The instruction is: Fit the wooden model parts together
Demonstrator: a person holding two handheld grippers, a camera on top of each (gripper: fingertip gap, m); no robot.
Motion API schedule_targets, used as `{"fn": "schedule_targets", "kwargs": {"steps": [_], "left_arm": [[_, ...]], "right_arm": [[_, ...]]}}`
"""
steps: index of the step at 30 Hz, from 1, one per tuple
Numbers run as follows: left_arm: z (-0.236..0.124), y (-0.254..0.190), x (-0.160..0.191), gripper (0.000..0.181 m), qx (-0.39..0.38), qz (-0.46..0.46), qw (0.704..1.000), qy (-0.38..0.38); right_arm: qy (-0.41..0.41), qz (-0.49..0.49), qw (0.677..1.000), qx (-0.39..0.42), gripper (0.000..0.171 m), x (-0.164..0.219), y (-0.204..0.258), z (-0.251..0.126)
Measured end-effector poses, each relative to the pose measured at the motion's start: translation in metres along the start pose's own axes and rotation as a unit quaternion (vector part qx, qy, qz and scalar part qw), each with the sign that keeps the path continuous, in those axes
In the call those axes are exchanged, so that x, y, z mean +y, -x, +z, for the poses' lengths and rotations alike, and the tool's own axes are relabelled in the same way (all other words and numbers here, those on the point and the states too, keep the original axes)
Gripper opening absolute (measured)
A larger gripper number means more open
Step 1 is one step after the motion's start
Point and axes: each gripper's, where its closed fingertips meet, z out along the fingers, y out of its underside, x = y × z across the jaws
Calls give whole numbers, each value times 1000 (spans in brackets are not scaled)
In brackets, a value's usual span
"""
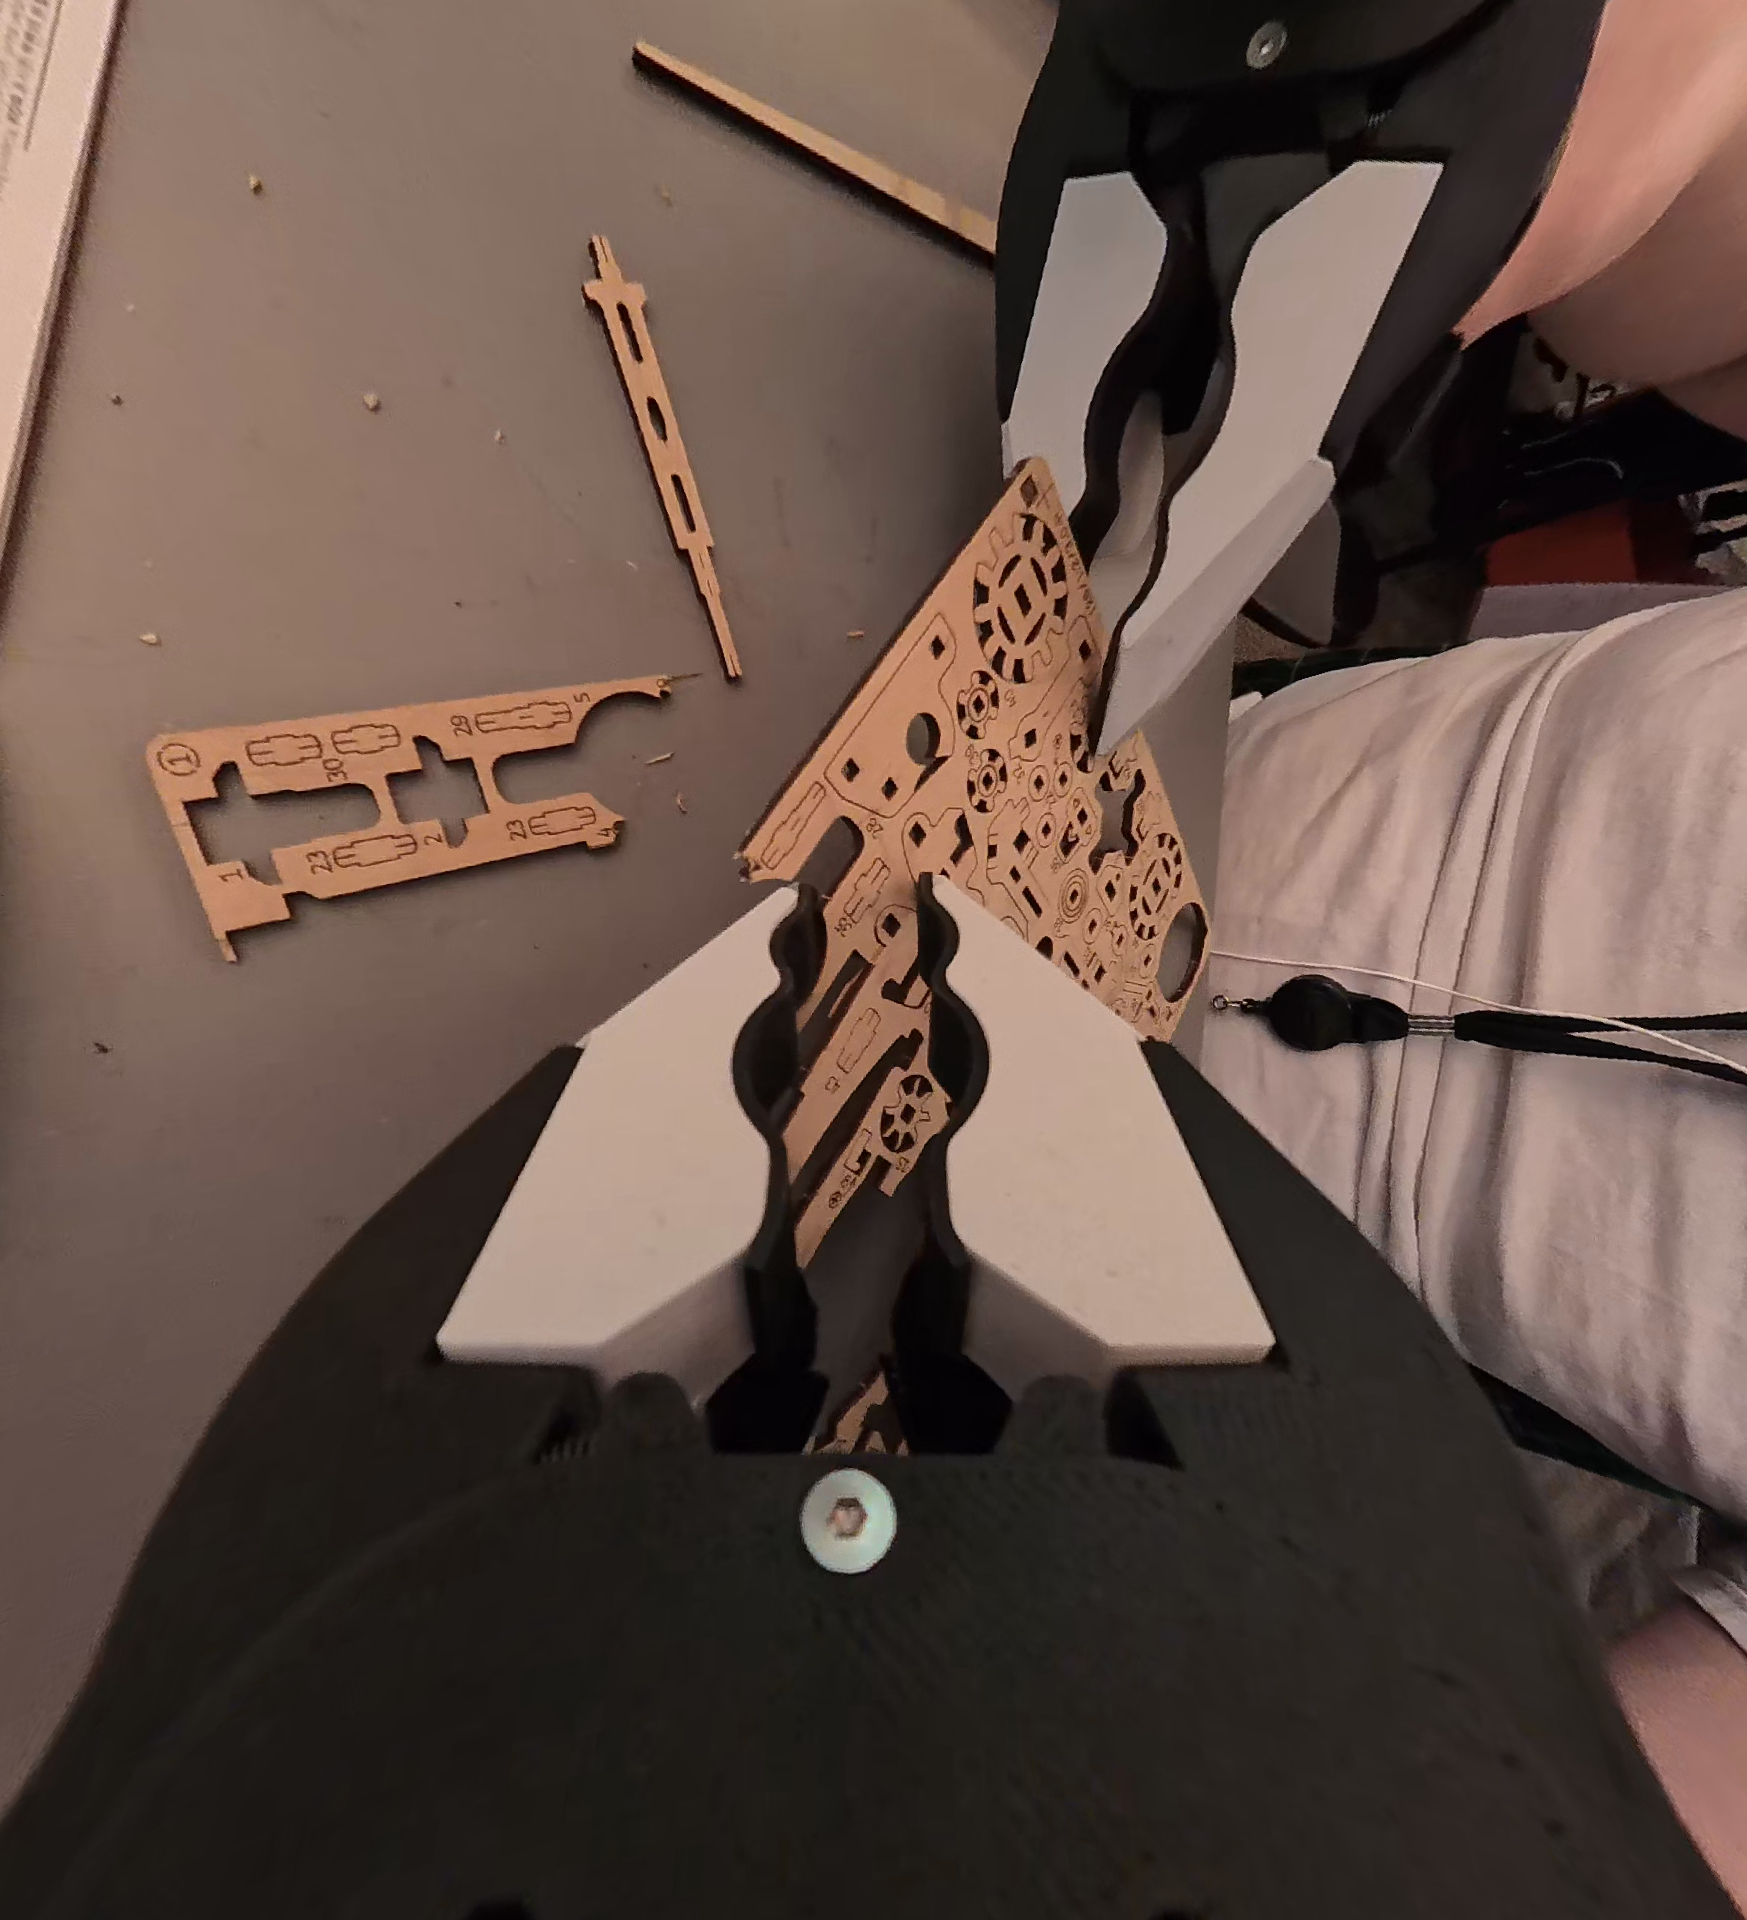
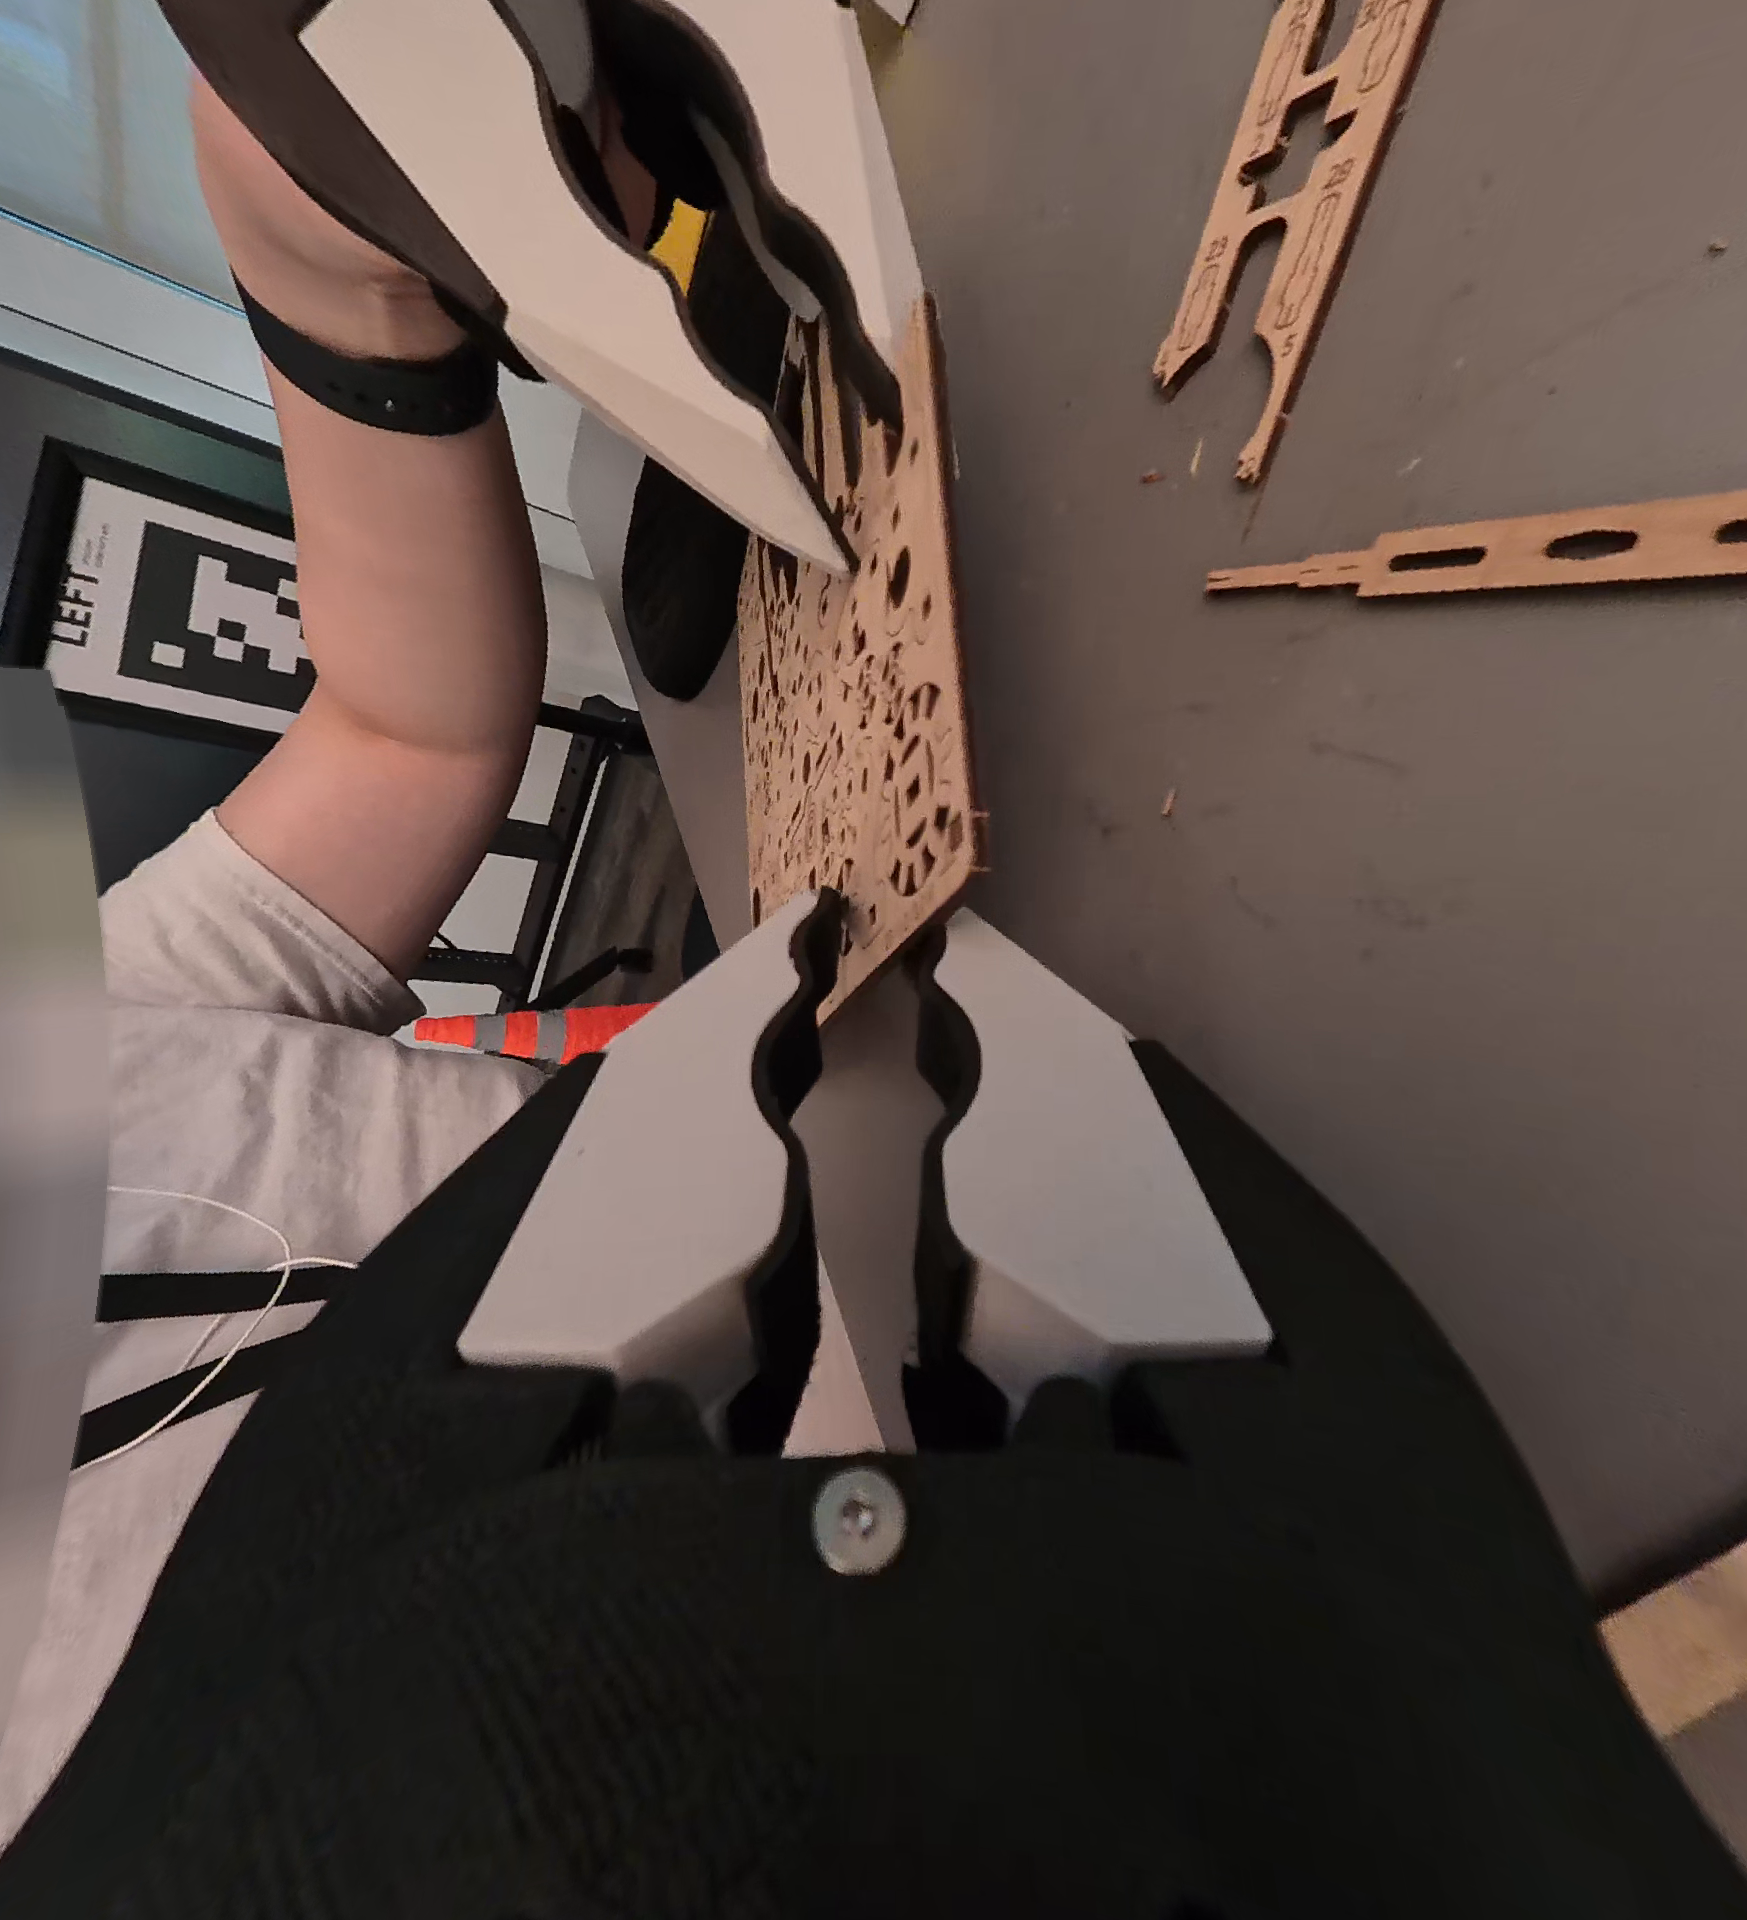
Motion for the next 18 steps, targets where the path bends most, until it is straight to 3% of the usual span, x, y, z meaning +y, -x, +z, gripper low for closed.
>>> {"fn": "schedule_targets", "kwargs": {"steps": [13,18], "left_arm": [[0,1,1,17,-17,15,1000,4],[5,4,4,17,-24,13,1000,10]], "right_arm": [[-12,22,999,-28,8,0,-1,0],[4,7,1000,12,10,4,-9,1]]}}
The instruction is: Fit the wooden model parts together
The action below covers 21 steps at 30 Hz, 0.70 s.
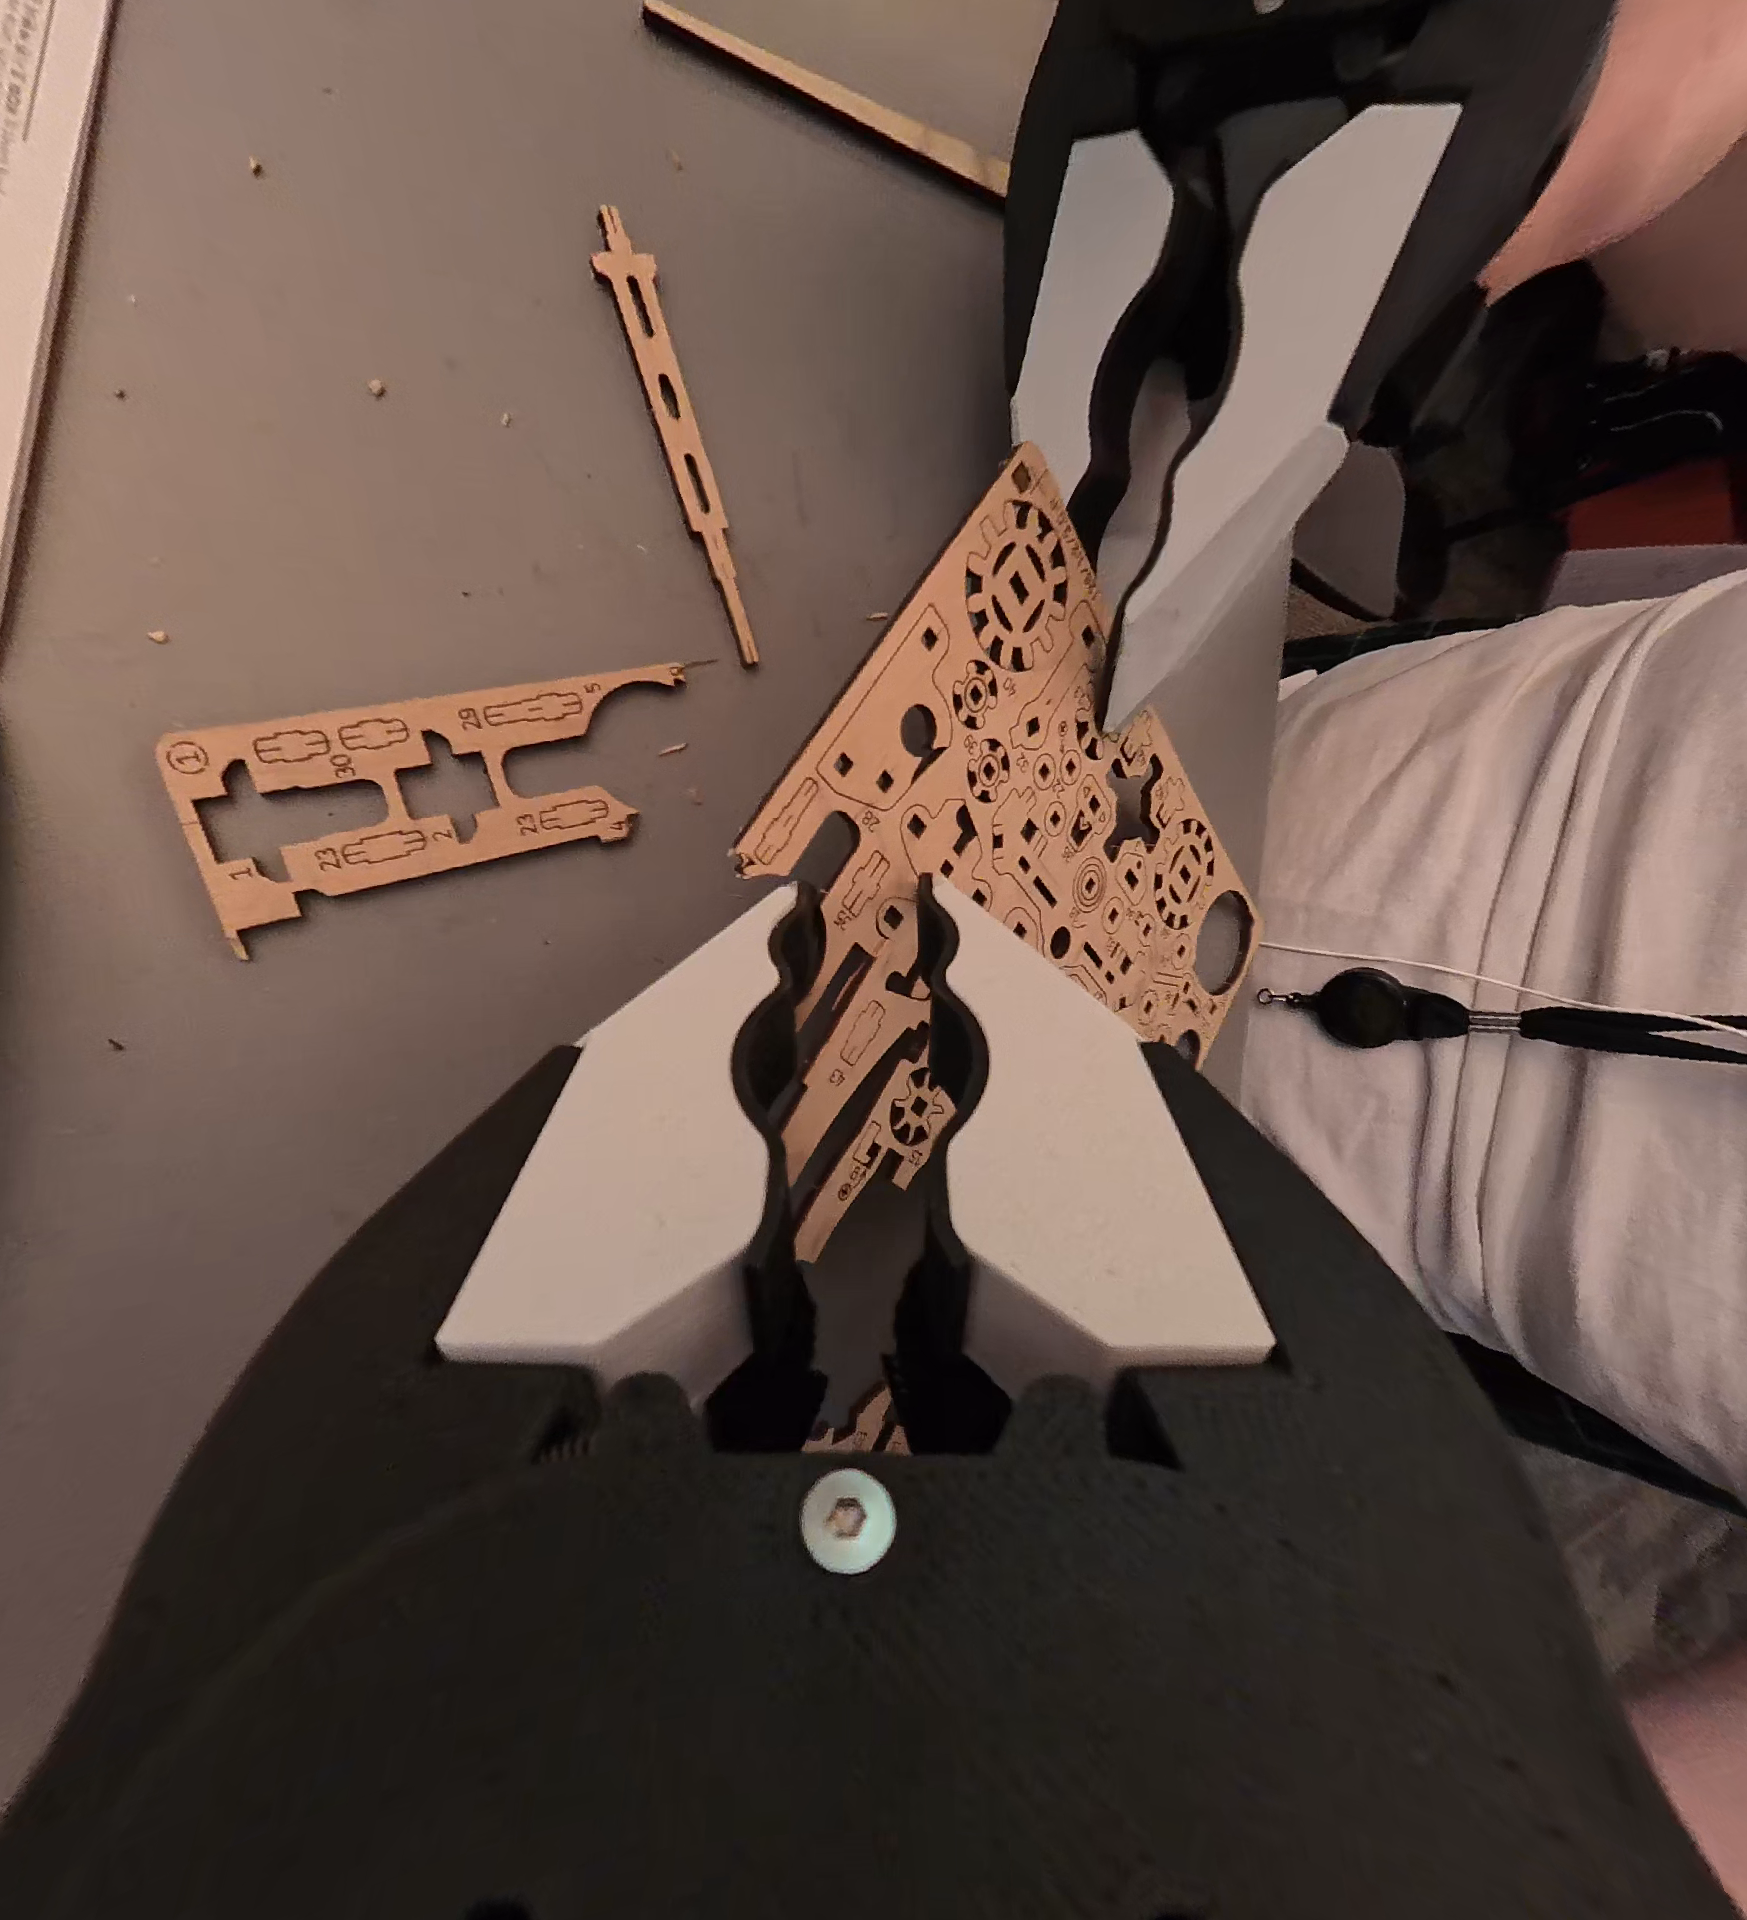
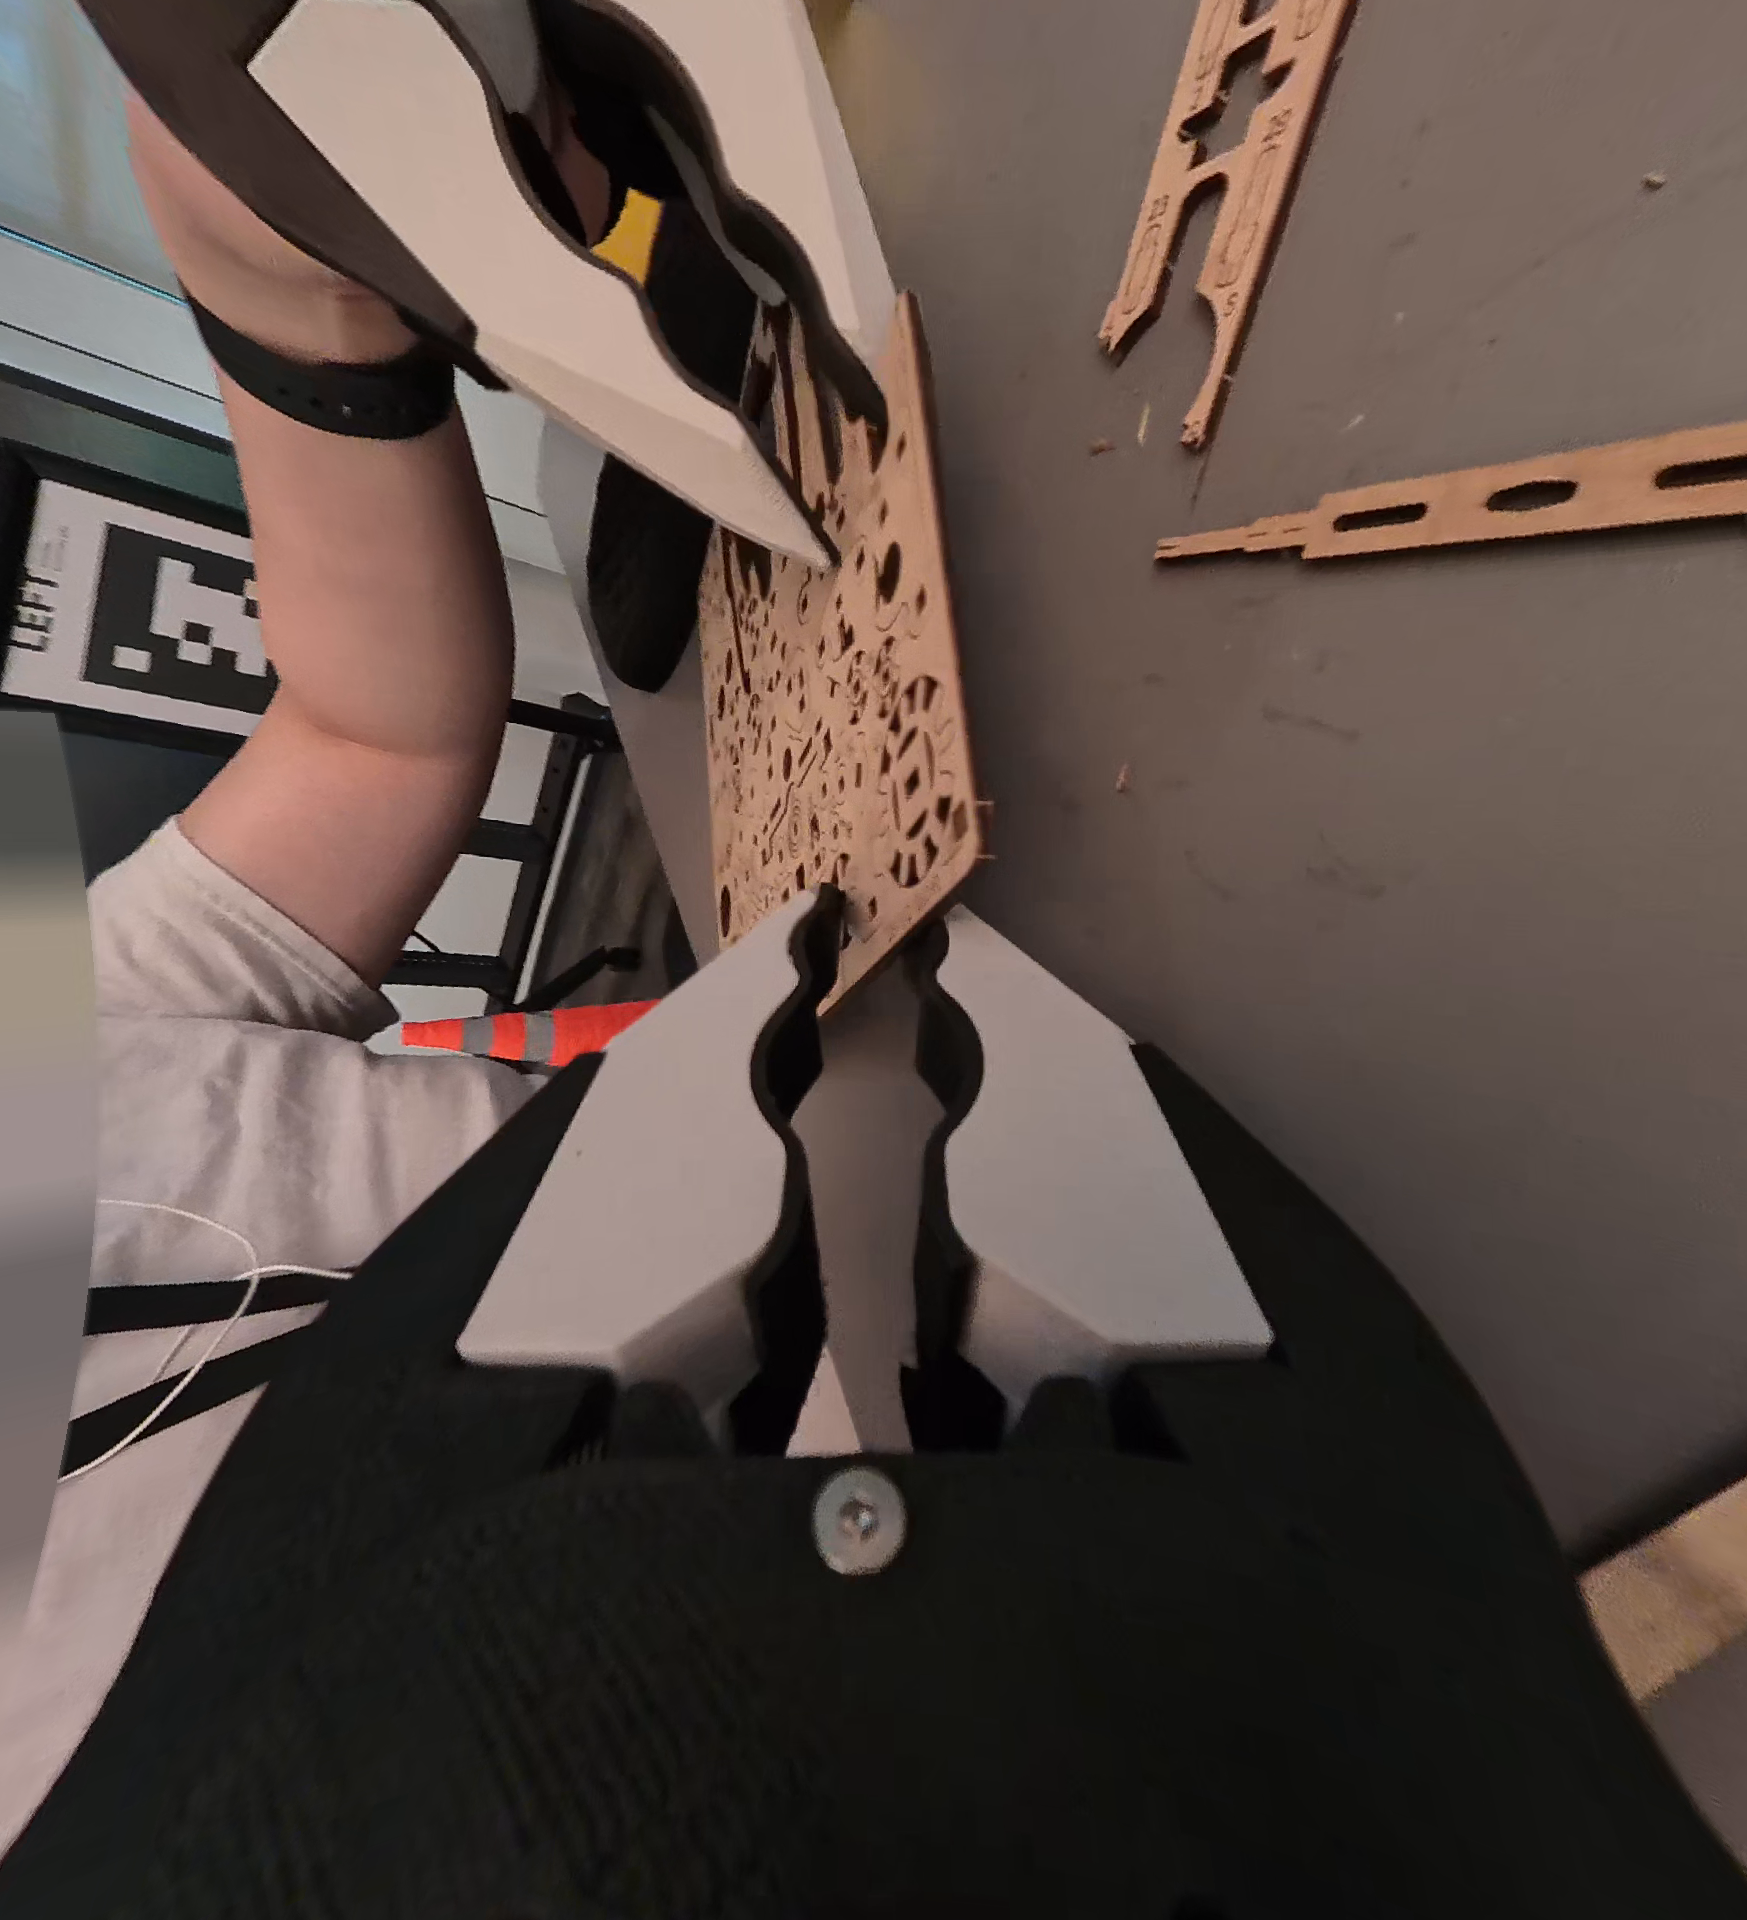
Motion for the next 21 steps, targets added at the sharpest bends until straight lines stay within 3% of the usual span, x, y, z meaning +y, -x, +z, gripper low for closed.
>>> {"fn": "schedule_targets", "kwargs": {"steps": [15,19,21], "left_arm": [[5,3,2,17,9,-4,1000,-12],[1,3,2,18,20,-22,999,-15],[-9,5,-4,30,16,-34,999,-36]], "right_arm": [[0,10,1000,19,11,3,-6,2],[-2,-48,999,16,11,1,3,0],[-21,-68,997,-12,8,-4,17,-5]]}}
